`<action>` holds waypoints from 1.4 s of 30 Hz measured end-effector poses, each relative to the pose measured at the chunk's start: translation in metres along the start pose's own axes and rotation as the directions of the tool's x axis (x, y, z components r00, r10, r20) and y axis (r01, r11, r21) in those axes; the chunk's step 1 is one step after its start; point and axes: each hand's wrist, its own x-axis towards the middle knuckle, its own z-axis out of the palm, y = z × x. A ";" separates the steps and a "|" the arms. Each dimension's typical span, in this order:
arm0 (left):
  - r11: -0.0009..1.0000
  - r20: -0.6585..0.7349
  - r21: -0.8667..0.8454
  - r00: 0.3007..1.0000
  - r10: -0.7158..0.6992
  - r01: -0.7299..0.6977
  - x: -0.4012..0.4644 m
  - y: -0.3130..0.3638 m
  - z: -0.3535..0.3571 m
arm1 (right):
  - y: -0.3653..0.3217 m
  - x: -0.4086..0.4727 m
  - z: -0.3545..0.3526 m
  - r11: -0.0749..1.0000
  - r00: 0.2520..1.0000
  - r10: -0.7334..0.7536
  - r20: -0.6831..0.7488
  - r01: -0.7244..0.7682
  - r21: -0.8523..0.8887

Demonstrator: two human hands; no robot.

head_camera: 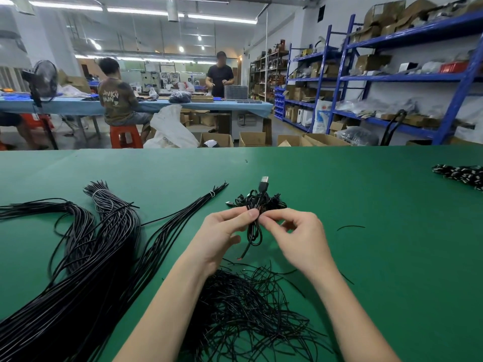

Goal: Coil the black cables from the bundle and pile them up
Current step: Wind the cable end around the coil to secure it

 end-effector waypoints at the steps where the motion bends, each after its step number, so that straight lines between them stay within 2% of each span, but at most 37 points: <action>1: 0.996 -0.010 0.077 0.999 0.051 -0.050 0.000 0.001 -0.002 | -0.002 0.003 -0.003 0.981 0.981 0.159 0.111 -0.169 0.095; 2: 0.985 -0.002 0.139 0.995 0.100 -0.099 -0.001 0.001 -0.003 | -0.003 0.005 -0.007 0.915 0.922 0.308 0.234 -0.355 0.193; 3: 0.976 0.016 0.172 0.991 0.130 -0.131 -0.002 0.002 -0.003 | -0.004 0.006 -0.010 0.801 0.831 0.420 0.365 -0.529 0.280; 4: 0.973 0.036 0.182 0.990 0.140 -0.144 -0.003 0.002 -0.003 | -0.002 0.006 -0.011 0.643 0.726 0.476 0.497 -0.672 0.366; 5: 0.973 0.056 0.183 0.989 0.134 -0.142 -0.003 0.003 -0.003 | -0.002 0.004 -0.011 0.461 0.643 0.475 0.601 -0.764 0.452; 6: 0.976 0.072 0.177 0.991 0.115 -0.126 -0.003 0.003 -0.002 | -0.002 0.003 -0.011 0.316 0.601 0.444 0.664 -0.799 0.512; 7: 0.983 0.083 0.159 0.993 0.084 -0.096 -0.003 0.004 -0.001 | -0.003 0.002 -0.011 0.263 0.601 0.410 0.686 -0.798 0.542; 8: 0.990 0.091 0.125 0.995 0.046 -0.057 -0.003 0.004 -0.001 | -0.004 0.001 -0.011 0.320 0.632 0.387 0.671 -0.775 0.545; 9: 0.996 0.094 0.083 0.996 0.006 -0.014 -0.002 0.003 -0.002 | -0.006 0.002 -0.013 0.480 0.691 0.376 0.617 -0.715 0.509; 11: 0.998 0.082 0.006 0.995 -0.061 0.061 0.000 0.002 -0.004 | -0.011 0.004 -0.016 0.830 0.839 0.307 0.450 -0.467 0.305; 12: 0.996 0.075 -0.019 0.994 -0.084 0.086 0.000 0.002 -0.005 | -0.013 0.005 -0.017 0.929 0.899 0.243 0.364 -0.324 0.179; 13: 0.994 0.079 -0.036 0.992 -0.101 0.104 -0.001 0.002 -0.004 | -0.013 0.006 -0.018 0.980 0.943 0.160 0.293 -0.188 0.070; 16: 0.988 0.109 -0.046 0.984 -0.141 0.146 -0.002 0.002 -0.001 | -0.014 0.005 -0.016 0.977 0.976 -0.085 0.199 0.121 -0.176; 22: 0.982 0.120 -0.072 0.979 -0.164 0.173 -0.001 0.002 0.000 | -0.009 0.001 -0.016 0.911 0.960 -0.272 0.064 0.278 -0.303; 24: 0.985 0.102 -0.086 0.985 -0.140 0.149 0.000 0.001 -0.001 | -0.006 0.000 -0.008 0.947 0.969 -0.246 -0.012 0.238 -0.215; 25: 0.989 0.088 -0.080 0.989 -0.121 0.128 0.000 0.001 -0.002 | -0.006 0.001 -0.003 0.990 0.991 -0.128 -0.030 0.126 -0.069; 26: 0.993 0.073 -0.062 0.992 -0.100 0.105 0.000 0.002 -0.002 | -0.007 0.002 -0.001 0.985 0.997 0.078 0.003 -0.078 0.153; 27: 0.996 0.060 -0.034 0.995 -0.079 0.081 0.000 0.002 -0.001 | -0.009 0.003 0.000 0.861 0.943 0.307 0.125 -0.332 0.385; 28: 0.998 0.051 -0.001 0.997 -0.060 0.060 0.000 0.003 0.001 | -0.011 0.002 0.000 0.616 0.822 0.468 0.325 -0.567 0.546; 29: 0.999 0.049 0.023 0.998 -0.043 0.042 -0.001 0.003 0.003 | -0.013 0.001 0.000 0.351 0.696 0.521 0.494 -0.702 0.620; 30: 0.999 0.047 0.024 0.998 -0.032 0.031 -0.001 0.003 0.005 | -0.012 -0.001 0.000 0.180 0.632 0.517 0.577 -0.739 0.649; 31: 0.999 0.041 0.002 0.999 -0.034 0.033 -0.001 0.003 0.006 | -0.012 -0.001 0.002 0.139 0.624 0.508 0.593 -0.739 0.659; 32: 0.998 0.033 -0.034 0.998 -0.044 0.045 0.000 0.002 0.006 | -0.011 -0.001 0.004 0.234 0.668 0.508 0.545 -0.715 0.659; 33: 0.996 0.032 -0.073 0.998 -0.055 0.058 0.001 0.001 0.005 | -0.012 -0.002 0.006 0.434 0.753 0.503 0.425 -0.645 0.629; 34: 0.992 0.038 -0.112 0.997 -0.060 0.064 0.001 0.001 0.004 | -0.012 -0.001 0.007 0.660 0.855 0.454 0.252 -0.513 0.549; 35: 0.987 0.042 -0.145 0.997 -0.058 0.064 0.002 0.001 0.003 | -0.012 -0.001 0.007 0.836 0.932 0.353 0.082 -0.354 0.420; 36: 0.984 0.039 -0.165 0.998 -0.055 0.061 0.002 0.001 0.002 | -0.011 -0.001 0.008 0.938 0.973 0.228 -0.038 -0.208 0.277; 37: 0.983 0.030 -0.172 0.998 -0.054 0.058 0.002 0.001 0.002 | -0.010 -0.001 0.007 0.983 0.989 0.108 -0.104 -0.091 0.157; 39: 0.985 0.007 -0.166 0.998 -0.055 0.055 0.003 -0.001 0.004 | -0.008 -0.002 0.005 0.998 0.990 -0.048 -0.130 0.052 0.029; 42: 0.978 -0.038 -0.206 0.998 -0.050 0.041 0.004 -0.003 0.007 | -0.007 -0.004 0.002 0.997 0.995 -0.052 -0.088 0.057 0.060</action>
